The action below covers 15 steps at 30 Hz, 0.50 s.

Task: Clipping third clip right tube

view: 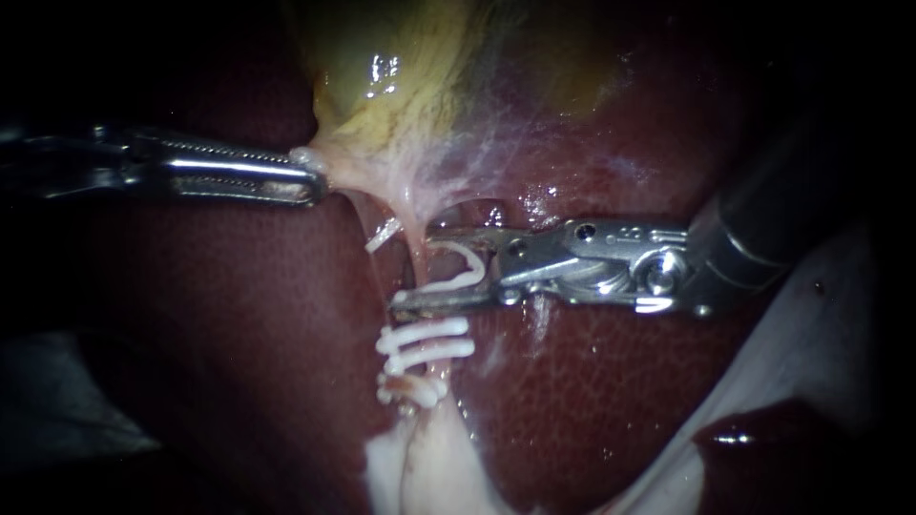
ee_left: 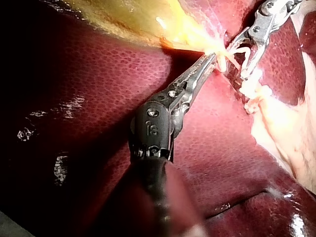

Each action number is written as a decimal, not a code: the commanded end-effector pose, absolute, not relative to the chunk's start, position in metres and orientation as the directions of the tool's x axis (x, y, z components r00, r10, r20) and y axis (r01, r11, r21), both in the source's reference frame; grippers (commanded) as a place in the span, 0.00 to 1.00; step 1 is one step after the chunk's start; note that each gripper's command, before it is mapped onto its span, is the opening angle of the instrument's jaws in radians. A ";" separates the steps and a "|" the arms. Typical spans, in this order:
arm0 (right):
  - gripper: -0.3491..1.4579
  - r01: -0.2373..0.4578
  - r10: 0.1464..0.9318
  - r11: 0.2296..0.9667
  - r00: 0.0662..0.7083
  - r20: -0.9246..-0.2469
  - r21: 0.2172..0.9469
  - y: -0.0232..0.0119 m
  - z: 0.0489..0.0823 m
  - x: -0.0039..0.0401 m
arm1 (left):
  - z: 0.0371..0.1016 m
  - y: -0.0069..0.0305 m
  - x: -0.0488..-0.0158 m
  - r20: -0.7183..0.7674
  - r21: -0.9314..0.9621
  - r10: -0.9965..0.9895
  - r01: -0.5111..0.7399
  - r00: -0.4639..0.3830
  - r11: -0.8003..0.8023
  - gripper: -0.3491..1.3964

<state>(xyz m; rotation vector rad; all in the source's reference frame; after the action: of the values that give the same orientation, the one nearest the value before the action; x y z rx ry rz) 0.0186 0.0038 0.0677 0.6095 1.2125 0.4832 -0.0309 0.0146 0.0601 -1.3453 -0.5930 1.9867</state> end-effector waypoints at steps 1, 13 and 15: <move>0.47 -0.012 0.656 0.734 0.274 -0.704 0.679 0.0038 0.0677 0.0188 | 0.0600 0.0146 -0.0309 -0.631 -0.682 0.732 -0.267 -0.255 -0.681 0.00; 0.45 0.113 0.769 0.612 0.145 -0.622 0.783 0.0045 0.0661 0.0198 | 0.0600 0.0146 -0.0309 -0.631 -0.682 0.732 -0.267 -0.255 -0.681 0.00; 0.44 0.120 0.774 0.605 0.140 -0.617 0.787 0.0048 0.0656 0.0197 | 0.0600 0.0146 -0.0309 -0.631 -0.682 0.732 -0.267 -0.255 -0.681 0.00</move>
<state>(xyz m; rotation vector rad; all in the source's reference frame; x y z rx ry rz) 0.0196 0.0049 0.0655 0.8345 1.3747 0.5619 -0.0309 0.0146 0.0600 -1.3445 -0.5925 1.9865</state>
